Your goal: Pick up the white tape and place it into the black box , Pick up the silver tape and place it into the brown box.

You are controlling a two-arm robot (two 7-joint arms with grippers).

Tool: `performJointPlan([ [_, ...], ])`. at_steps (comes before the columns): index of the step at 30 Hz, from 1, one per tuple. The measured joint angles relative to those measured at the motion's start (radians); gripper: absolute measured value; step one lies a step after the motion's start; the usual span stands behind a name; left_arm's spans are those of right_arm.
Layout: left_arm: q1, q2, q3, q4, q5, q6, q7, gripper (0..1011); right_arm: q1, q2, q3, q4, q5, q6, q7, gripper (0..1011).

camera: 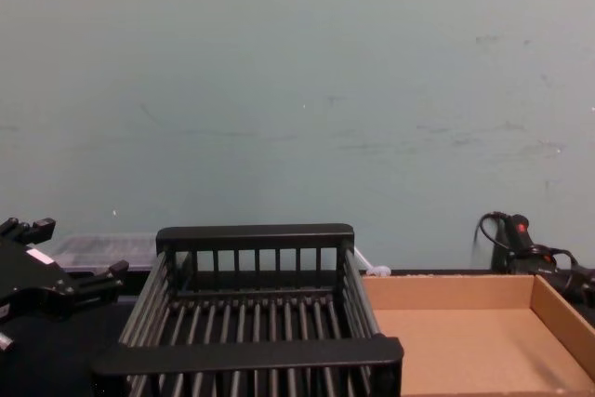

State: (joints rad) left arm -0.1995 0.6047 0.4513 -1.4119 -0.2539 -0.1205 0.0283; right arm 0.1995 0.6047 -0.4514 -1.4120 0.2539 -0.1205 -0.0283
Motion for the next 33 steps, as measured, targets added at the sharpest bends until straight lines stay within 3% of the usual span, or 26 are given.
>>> performJointPlan([
  [7, 0.0, 0.0, 0.0, 0.0, 0.0, 0.0, 0.0, 1001, 0.0, -0.001, 0.001, 0.0, 0.0, 0.0, 0.001, 1002],
  [14, 0.0, 0.0, 0.0, 0.0, 0.0, 0.0, 0.0, 1001, -0.025, 0.001, 0.032, -0.027, 0.019, 0.01, 0.03, 1002],
  [21, 0.0, 0.0, 0.0, 0.0, 0.0, 0.0, 0.0, 1001, -0.091, 0.031, 0.082, -0.116, 0.059, 0.043, 0.047, 1002],
  [33, 0.0, 0.0, 0.0, 0.0, 0.0, 0.0, 0.0, 1001, -0.285, 0.118, 0.198, -0.333, 0.172, 0.128, 0.096, 1002],
])
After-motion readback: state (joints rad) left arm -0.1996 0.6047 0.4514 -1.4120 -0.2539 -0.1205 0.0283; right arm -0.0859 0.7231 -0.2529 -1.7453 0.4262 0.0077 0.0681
